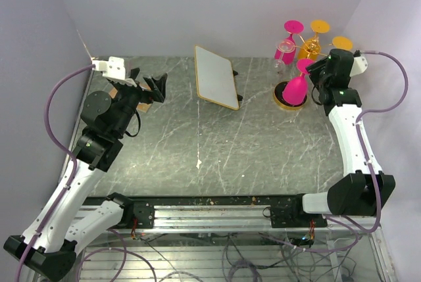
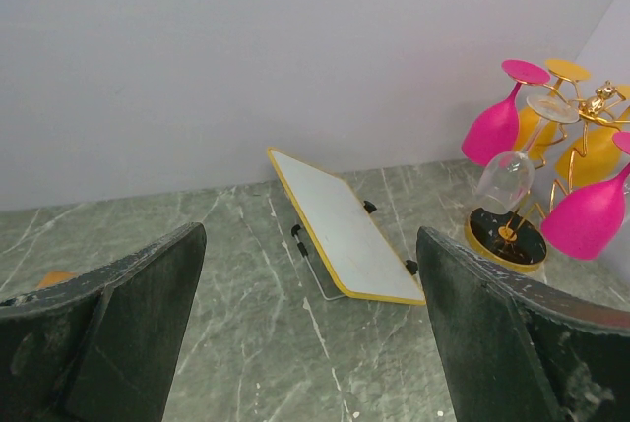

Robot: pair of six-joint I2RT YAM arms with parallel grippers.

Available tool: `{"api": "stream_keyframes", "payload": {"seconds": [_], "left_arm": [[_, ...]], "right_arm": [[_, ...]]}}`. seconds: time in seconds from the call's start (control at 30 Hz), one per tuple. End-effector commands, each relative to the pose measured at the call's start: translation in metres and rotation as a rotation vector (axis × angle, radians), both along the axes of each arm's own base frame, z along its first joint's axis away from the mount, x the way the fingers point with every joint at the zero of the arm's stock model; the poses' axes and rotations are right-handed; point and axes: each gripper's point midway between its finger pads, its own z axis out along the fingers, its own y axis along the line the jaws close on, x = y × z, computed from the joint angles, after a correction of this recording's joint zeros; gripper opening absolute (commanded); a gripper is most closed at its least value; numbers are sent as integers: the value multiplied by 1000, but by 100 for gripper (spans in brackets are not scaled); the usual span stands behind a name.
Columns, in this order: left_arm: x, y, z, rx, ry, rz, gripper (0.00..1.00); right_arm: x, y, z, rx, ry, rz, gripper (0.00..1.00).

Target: Take the wine glass off the wine glass rack

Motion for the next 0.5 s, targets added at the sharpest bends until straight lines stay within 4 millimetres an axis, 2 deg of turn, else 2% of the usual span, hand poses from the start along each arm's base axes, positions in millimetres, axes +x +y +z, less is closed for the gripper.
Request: {"api": "stream_keyframes", "payload": {"seconds": [0.0, 0.17, 0.33, 0.47], "left_arm": [[-2, 6, 14, -13, -57, 22, 98], [-2, 6, 13, -12, -56, 24, 98], [-3, 7, 14, -13, -59, 28, 98], [-4, 7, 14, -12, -59, 26, 98]], "right_arm": [[2, -4, 1, 20, -27, -20, 45], [1, -8, -3, 23, -11, -44, 40], [-2, -11, 2, 26, -22, -62, 30], [-4, -12, 6, 28, -28, -71, 25]]}}
